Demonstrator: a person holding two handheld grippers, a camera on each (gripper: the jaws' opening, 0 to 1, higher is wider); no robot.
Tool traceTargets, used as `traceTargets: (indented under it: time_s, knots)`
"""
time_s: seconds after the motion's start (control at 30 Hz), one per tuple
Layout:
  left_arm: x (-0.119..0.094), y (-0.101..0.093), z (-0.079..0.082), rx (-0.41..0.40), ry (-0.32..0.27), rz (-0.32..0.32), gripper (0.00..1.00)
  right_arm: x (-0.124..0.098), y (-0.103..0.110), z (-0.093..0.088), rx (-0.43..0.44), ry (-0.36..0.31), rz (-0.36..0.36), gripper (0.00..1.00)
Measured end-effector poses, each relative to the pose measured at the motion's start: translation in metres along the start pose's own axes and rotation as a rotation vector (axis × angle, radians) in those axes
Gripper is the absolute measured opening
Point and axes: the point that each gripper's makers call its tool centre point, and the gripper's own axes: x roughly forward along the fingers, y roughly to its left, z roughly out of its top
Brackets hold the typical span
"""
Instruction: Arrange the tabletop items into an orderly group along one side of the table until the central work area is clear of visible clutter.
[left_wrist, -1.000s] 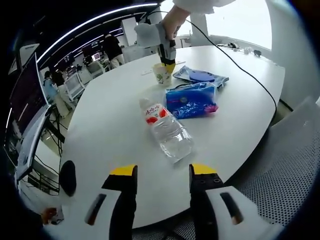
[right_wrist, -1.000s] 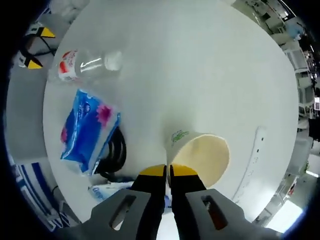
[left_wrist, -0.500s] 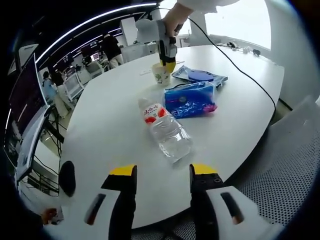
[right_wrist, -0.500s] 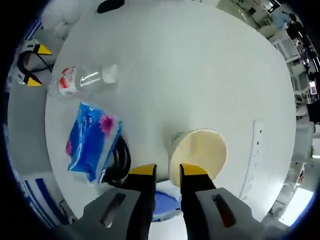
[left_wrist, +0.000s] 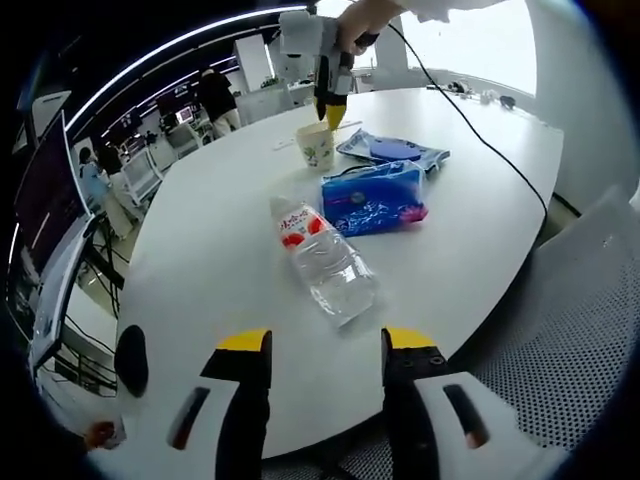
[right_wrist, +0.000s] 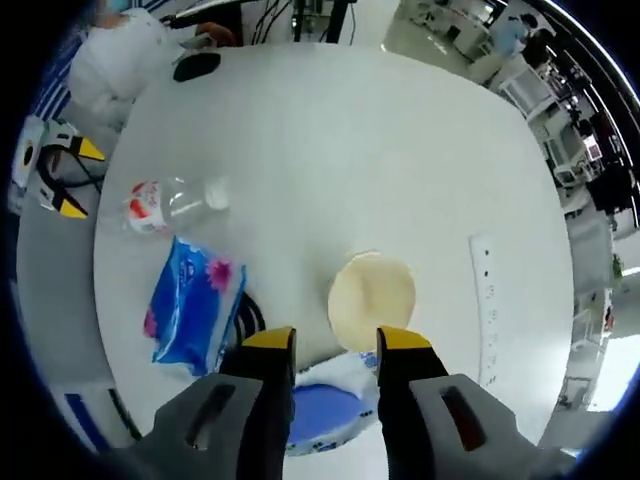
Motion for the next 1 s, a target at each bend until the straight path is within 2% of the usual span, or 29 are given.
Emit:
traceTargets:
  time_s: [0.1,0.2,0.3,0.53,0.63,0.7,0.73,0.83,0.93,1.0]
  knots:
    - [0.001,-0.002,0.0,0.007,0.0,-0.008,0.44,-0.013,0.006,0.007,0.061,-0.099,0.003,0.34]
    - [0.002,-0.003,0.0,0.011,-0.002,-0.014,0.44,-0.024,0.011,0.006,0.13,-0.151,0.003,0.37]
    - [0.002,-0.004,0.001,0.015,-0.003,-0.021,0.44,-0.033,0.014,0.001,0.152,-0.176,-0.007,0.39]
    - [0.003,-0.007,0.002,0.026,-0.007,-0.033,0.46,-0.06,0.024,-0.001,0.324,-0.327,-0.035,0.47]
    - [0.003,-0.008,0.003,0.027,-0.013,-0.037,0.48,-0.069,0.032,-0.002,0.398,-0.383,-0.04,0.57]
    - [0.003,-0.008,0.003,0.03,-0.012,-0.04,0.48,-0.075,0.039,-0.004,0.481,-0.433,-0.023,0.63]
    - [0.003,-0.009,0.003,0.031,-0.011,-0.041,0.48,-0.077,0.042,-0.007,0.514,-0.446,-0.027,0.64]
    - [0.003,-0.011,0.004,0.035,-0.014,-0.048,0.48,-0.08,0.048,-0.017,0.507,-0.436,-0.047,0.67]
    - [0.003,-0.013,0.003,0.043,-0.007,-0.057,0.48,-0.085,0.056,-0.026,0.534,-0.428,-0.054,0.75]
    - [0.003,-0.016,0.003,0.052,-0.007,-0.067,0.48,-0.088,0.062,-0.031,0.55,-0.432,-0.05,0.75]
